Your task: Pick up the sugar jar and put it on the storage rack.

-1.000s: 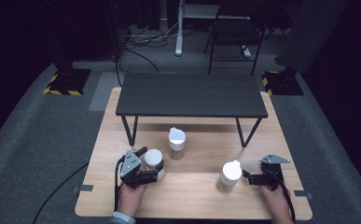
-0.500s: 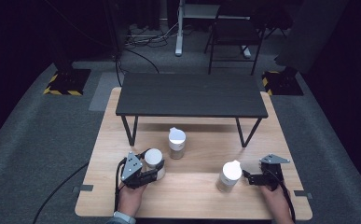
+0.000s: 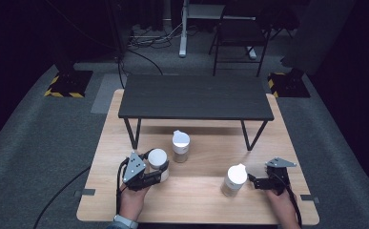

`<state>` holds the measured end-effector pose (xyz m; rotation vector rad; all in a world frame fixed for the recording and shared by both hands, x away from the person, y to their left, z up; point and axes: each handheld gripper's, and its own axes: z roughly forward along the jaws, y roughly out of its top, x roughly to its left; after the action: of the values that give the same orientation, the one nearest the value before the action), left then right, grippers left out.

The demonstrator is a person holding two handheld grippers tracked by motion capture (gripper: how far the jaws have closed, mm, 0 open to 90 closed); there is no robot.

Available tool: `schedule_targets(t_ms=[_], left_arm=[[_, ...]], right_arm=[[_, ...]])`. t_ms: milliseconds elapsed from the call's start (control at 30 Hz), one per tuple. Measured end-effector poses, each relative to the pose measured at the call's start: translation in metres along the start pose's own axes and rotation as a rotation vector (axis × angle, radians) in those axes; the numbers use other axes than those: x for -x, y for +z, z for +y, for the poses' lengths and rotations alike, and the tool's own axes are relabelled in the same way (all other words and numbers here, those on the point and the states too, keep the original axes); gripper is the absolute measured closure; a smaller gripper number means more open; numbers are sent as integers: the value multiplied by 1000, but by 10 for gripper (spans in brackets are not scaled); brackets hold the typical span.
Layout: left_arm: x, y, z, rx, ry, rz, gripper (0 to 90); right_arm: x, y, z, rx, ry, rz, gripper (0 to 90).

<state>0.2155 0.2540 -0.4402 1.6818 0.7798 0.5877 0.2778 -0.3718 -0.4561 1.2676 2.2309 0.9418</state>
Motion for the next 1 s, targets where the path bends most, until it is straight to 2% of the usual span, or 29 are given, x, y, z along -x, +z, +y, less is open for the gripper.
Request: schedule_targets(t_ms=[233, 467, 500, 533, 700, 867, 900, 933, 1000], left_arm=[[-4, -7, 29, 23, -7, -5, 341], [-10, -14, 62, 49, 7, -8, 341], [-13, -16, 71, 55, 3, -11, 341], [-13, -16, 71, 55, 3, -11, 341], [-22, -20, 92, 75, -19, -26, 341], [-28, -24, 117, 91, -14, -35, 341], [-30, -26, 127, 100, -10, -39, 341], [-30, -26, 127, 100, -10, -39, 341], [-32, -26, 138, 106, -9, -44, 341]], right_arm=[[0, 0, 0, 0, 0, 0, 23], [-1, 0, 0, -1, 1, -2, 18], [-1, 0, 1, -2, 0, -5, 17], [-1, 0, 1, -2, 0, -5, 17], [-1, 1, 1, -1, 1, -5, 17], [-3, 0, 0, -2, 6, -13, 15], [-3, 0, 0, -2, 8, -14, 14], [-3, 0, 0, -2, 8, -14, 14], [-3, 0, 0, -2, 8, -15, 13]])
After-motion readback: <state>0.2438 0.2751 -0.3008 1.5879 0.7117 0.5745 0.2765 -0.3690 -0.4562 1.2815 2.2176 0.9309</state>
